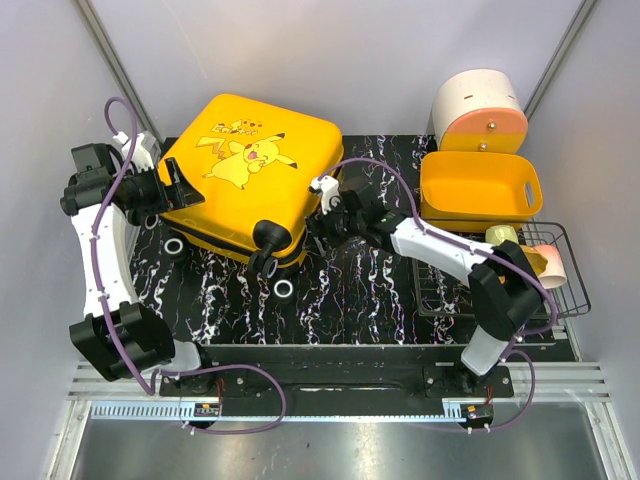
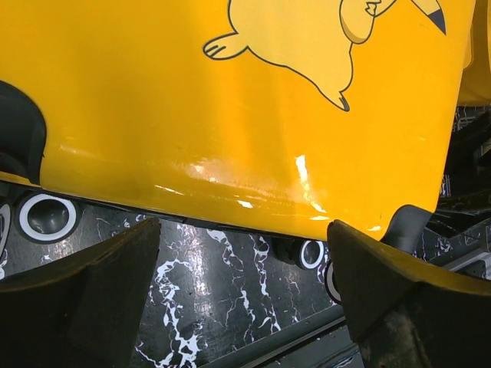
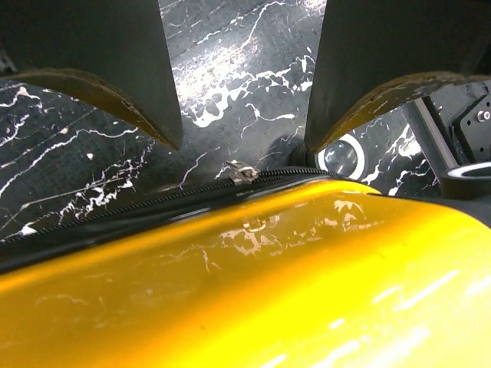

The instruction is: Open, take out, and arrange the luggage

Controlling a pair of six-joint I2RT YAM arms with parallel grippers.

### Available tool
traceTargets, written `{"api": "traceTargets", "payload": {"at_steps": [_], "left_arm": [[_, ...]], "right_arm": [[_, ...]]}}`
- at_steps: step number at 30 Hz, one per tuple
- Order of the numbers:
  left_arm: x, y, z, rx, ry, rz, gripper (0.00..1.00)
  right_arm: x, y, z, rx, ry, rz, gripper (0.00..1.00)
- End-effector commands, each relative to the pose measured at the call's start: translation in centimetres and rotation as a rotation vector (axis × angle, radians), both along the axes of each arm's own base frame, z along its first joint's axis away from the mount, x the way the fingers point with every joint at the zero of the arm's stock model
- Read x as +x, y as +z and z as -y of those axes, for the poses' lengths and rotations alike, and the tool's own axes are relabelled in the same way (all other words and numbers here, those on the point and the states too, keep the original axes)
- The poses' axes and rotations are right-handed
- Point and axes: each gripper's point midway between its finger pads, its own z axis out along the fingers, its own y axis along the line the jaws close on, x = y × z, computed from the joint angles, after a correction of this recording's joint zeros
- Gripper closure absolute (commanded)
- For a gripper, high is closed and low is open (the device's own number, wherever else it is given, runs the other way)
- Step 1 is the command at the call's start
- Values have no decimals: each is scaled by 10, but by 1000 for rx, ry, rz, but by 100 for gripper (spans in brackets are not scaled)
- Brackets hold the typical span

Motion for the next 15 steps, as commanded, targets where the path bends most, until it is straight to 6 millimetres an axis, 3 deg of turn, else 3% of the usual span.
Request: {"api": "traceTargets", "payload": {"at_steps": [1,9,15], "left_arm": [[1,16,0,15,3,70,7],[3,14,-2,17,8,69,7],[5,13,-4,26,11,68,7]], "right_arm": [[9,11,-17,1,-18,33,27],[33,-5,-9,-81,-109,85,35],[54,6,10,-61,-196,87,50]]}}
